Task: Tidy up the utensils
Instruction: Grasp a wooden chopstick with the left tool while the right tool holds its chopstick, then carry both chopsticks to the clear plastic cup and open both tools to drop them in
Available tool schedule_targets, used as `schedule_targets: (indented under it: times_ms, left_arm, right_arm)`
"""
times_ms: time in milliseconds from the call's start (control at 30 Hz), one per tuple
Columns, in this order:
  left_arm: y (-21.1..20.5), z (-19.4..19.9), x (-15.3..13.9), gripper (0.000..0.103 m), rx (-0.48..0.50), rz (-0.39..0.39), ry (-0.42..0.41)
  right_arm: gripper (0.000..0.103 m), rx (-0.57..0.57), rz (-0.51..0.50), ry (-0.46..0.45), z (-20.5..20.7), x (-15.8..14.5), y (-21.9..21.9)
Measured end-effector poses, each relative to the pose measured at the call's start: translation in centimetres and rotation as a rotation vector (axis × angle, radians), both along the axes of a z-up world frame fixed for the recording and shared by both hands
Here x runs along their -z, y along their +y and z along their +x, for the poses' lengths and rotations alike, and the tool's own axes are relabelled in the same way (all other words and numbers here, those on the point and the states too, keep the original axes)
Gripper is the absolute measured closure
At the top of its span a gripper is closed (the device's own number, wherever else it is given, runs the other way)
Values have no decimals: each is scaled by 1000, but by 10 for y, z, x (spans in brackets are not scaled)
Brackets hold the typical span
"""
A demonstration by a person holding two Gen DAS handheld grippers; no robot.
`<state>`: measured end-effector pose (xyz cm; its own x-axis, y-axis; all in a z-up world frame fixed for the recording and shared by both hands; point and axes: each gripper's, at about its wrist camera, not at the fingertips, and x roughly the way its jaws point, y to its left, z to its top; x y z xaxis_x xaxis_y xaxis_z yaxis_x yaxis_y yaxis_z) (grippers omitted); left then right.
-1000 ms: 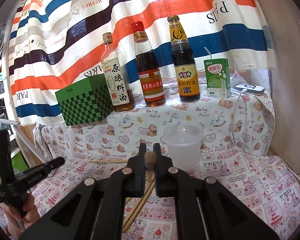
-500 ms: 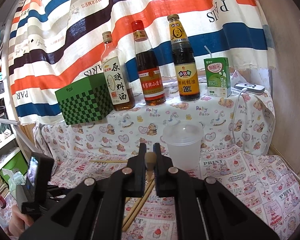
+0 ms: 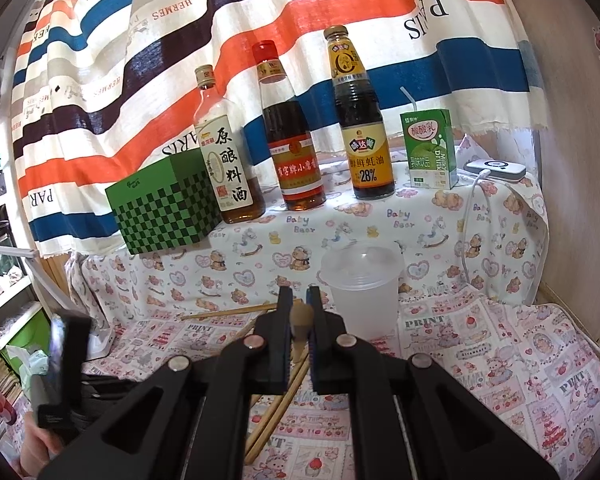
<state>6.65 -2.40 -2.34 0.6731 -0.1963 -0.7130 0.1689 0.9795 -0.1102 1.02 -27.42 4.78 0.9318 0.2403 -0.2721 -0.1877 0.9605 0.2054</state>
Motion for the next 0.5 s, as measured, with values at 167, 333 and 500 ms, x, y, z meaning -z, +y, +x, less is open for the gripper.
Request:
schedule_targets:
  times_ms: [167, 333, 500]
  left_arm:
    - [11, -34, -41, 97, 14, -87, -267]
    - [21, -43, -51, 98, -18, -138, -333]
    - [23, -60, -66, 98, 32, -177, -438]
  right_arm:
    - [97, 1, 1, -2, 0, 0, 0]
    - [97, 2, 11, -11, -2, -2, -2]
    - [97, -1, 29, -42, -7, -9, -7]
